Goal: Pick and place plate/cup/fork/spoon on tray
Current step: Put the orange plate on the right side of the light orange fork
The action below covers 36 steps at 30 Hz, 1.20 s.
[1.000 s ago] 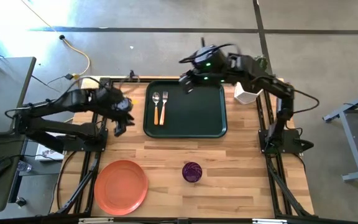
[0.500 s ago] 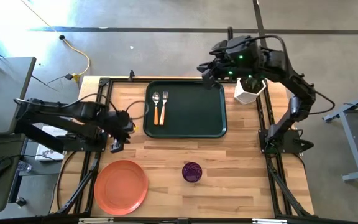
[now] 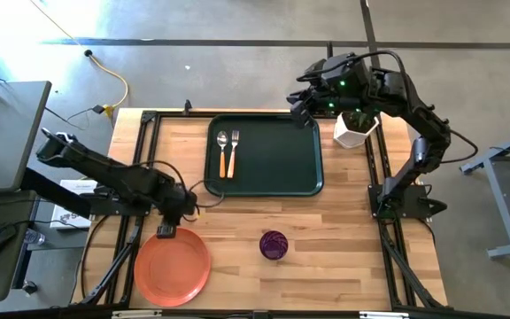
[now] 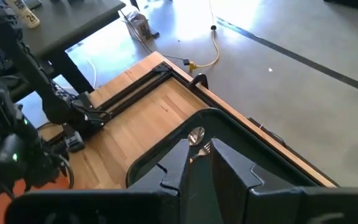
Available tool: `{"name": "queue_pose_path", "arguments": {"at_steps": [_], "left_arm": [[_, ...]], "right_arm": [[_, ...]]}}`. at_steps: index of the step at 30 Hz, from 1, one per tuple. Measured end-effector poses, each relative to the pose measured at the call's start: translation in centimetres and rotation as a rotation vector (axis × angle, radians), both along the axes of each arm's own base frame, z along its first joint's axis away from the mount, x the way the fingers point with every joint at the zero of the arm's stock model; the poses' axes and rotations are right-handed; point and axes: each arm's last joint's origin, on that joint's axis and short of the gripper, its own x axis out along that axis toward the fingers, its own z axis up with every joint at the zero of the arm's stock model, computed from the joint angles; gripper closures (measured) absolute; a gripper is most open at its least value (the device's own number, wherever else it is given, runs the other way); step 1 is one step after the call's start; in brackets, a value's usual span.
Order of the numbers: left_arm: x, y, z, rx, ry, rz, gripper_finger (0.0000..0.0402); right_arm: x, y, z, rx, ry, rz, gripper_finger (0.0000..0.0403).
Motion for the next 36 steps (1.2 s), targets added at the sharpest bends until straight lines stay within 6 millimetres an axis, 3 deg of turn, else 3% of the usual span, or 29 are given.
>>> {"name": "queue_pose_path", "arguments": {"at_steps": [13,36], "left_arm": [[2.1,-1.3,-3.4,0.048,0.134,-0.035,0.0284],[3.7,-1.9,-7.1,0.084,0.262,-0.044,0.0284]], "right_arm": [[0.0,0.1,-0.1,0.007,0.018,0.028,0.035],[0.0,0.2,-0.2,-0.008,0.035,0.086,0.035]]}}
